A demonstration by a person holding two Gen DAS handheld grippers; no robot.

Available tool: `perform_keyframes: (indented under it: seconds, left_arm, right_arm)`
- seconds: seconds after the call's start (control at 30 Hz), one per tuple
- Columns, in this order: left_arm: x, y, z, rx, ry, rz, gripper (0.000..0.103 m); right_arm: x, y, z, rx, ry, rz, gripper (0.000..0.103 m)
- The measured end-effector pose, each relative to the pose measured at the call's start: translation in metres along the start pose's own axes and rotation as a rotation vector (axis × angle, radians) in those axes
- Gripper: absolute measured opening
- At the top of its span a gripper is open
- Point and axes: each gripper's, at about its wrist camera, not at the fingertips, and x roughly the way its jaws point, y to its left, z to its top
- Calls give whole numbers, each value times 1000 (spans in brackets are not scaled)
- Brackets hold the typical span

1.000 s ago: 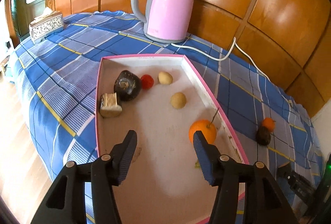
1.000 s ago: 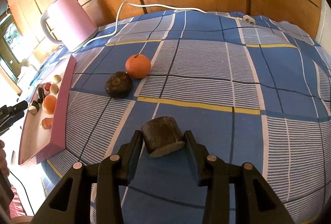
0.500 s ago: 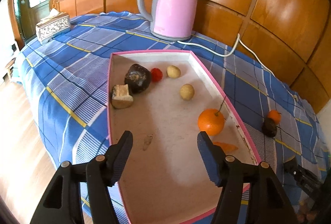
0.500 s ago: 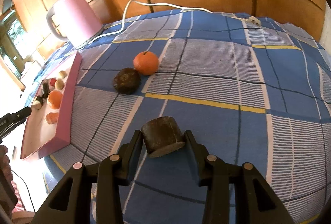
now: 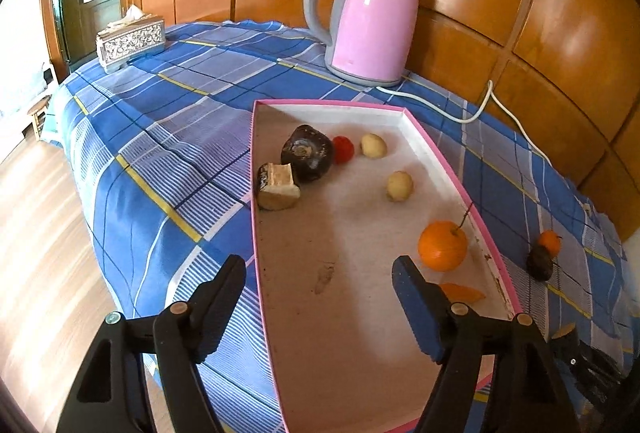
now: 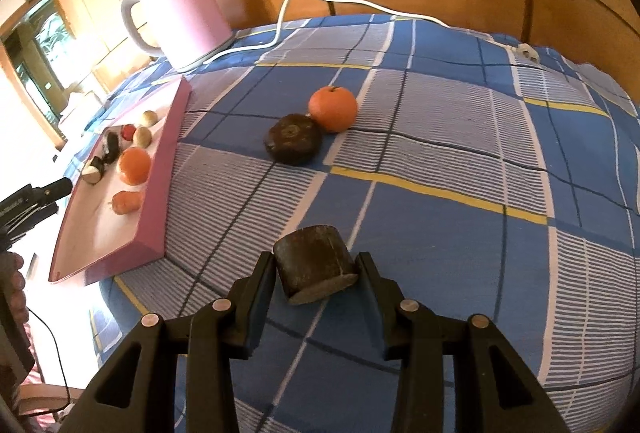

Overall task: Organize fruits
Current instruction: 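Carry the dark cut root piece into the tray with the right gripper and release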

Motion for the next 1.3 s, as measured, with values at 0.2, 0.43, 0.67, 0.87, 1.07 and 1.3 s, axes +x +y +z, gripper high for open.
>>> perform_keyframes:
  seconds: [0.2, 0.43, 0.67, 0.87, 1.07, 1.3]
  left_arm:
    - [-1, 6, 2, -19, -8, 14, 76]
    - [0, 13, 4, -37, -13, 27, 76]
    - [-3, 22, 9, -48, -49, 57, 76]
    - [2, 33, 11, -83, -36, 65, 76]
    - [1, 41, 14, -113, -46, 73, 77]
    - [2, 47, 14, -137, -48, 80, 77]
  right_arm:
    - [-1, 20, 2, -38, 11, 84, 41]
    - [-1, 61, 8, -140, 36, 205, 41]
    - [6, 103, 18, -280, 65, 243, 40]
    - [8, 133, 36, -368, 52, 284, 36]
    - [27, 153, 55, -360, 60, 328, 36]
    - [36, 186, 83, -350, 52, 393, 36]
